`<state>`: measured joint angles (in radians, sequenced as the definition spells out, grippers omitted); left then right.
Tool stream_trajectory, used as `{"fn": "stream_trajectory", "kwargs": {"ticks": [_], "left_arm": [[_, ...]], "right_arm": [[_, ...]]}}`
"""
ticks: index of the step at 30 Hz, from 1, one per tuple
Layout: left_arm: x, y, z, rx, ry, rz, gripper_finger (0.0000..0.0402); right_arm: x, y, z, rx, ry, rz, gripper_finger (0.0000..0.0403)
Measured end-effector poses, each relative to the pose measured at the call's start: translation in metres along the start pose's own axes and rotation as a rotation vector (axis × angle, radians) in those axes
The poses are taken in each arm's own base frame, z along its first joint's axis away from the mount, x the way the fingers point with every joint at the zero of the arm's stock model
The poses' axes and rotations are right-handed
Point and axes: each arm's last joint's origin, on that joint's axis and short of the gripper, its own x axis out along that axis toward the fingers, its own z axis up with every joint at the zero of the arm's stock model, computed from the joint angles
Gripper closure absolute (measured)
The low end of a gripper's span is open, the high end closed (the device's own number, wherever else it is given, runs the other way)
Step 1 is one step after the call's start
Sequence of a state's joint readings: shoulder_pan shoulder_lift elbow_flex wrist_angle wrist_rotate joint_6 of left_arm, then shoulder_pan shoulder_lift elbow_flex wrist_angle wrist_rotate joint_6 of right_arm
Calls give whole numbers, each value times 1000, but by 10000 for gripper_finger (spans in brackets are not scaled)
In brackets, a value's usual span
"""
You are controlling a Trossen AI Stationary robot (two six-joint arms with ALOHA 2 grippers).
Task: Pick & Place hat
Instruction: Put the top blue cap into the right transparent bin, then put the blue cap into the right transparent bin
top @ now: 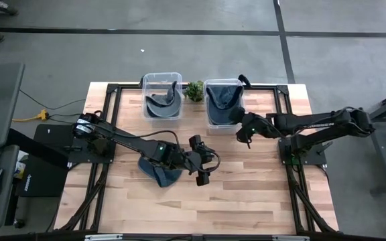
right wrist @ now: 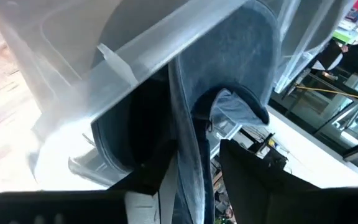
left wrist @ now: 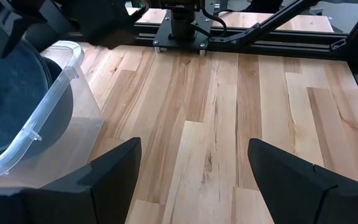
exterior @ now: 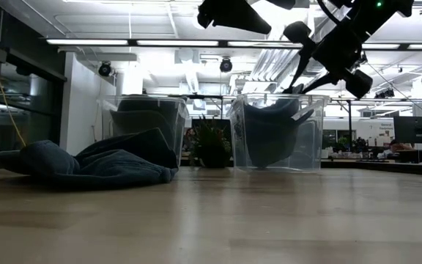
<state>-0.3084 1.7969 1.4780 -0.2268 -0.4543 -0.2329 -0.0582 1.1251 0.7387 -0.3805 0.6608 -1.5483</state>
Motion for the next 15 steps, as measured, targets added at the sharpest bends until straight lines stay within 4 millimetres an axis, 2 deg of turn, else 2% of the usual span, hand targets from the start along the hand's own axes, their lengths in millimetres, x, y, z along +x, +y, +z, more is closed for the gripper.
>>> {"fn": "stream_trajectory", "kwargs": {"ticks": [8, 15], "left_arm": [[0, 0, 0, 1, 0, 1, 108], [0, 0, 0, 4, -1, 7, 108]], "right_arm": [[-15, -3, -12, 61, -10, -56, 284], [-33, 4, -27, 81, 29, -61, 284]]}}
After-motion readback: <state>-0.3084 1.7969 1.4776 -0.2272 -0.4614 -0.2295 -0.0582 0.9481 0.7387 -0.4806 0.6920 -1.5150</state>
